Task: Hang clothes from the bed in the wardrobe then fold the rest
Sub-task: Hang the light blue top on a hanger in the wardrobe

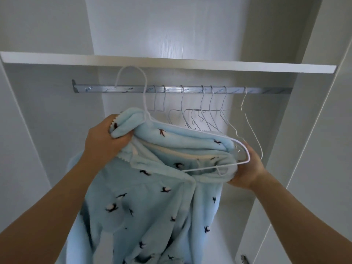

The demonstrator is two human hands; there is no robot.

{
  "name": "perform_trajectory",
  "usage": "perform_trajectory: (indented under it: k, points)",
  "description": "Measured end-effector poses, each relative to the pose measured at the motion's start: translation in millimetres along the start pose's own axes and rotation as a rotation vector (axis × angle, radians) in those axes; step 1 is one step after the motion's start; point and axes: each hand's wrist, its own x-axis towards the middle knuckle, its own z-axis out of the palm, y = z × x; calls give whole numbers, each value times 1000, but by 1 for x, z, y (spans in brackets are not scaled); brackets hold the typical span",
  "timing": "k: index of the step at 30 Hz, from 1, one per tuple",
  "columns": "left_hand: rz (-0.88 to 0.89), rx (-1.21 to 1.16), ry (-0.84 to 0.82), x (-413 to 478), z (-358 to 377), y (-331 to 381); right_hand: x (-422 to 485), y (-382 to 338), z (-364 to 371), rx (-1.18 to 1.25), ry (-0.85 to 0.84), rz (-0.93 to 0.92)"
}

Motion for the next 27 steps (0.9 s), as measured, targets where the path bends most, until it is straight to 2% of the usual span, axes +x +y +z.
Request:
perform_trajectory:
  k: [2, 5, 8, 12, 16, 19, 22, 27]
  points:
    - [-8, 39, 32, -2, 0, 0, -4, -8, -2, -22, -7, 29]
    - [12, 143, 127, -6, 3, 0, -9, -13, 0, -182, -20, 54]
    - [16, 231, 164, -11, 15, 6, -7, -8, 6, -304, 80, 59]
    - [-6, 9, 127, -13, 26, 18, 1, 0, 3, -274, 222, 36]
    - [74, -89, 41, -15, 27, 11, 1, -3, -10, -121, 178, 18]
    - [7, -141, 74, -12, 20, 2, -3, -10, -24, -19, 111, -1]
    - [-48, -272, 48, -10, 16, -5, -5, -18, -20, -53, 156, 33]
    - [79, -88, 12, -2, 17, -5, -2, -23, -4, -251, 291, -11]
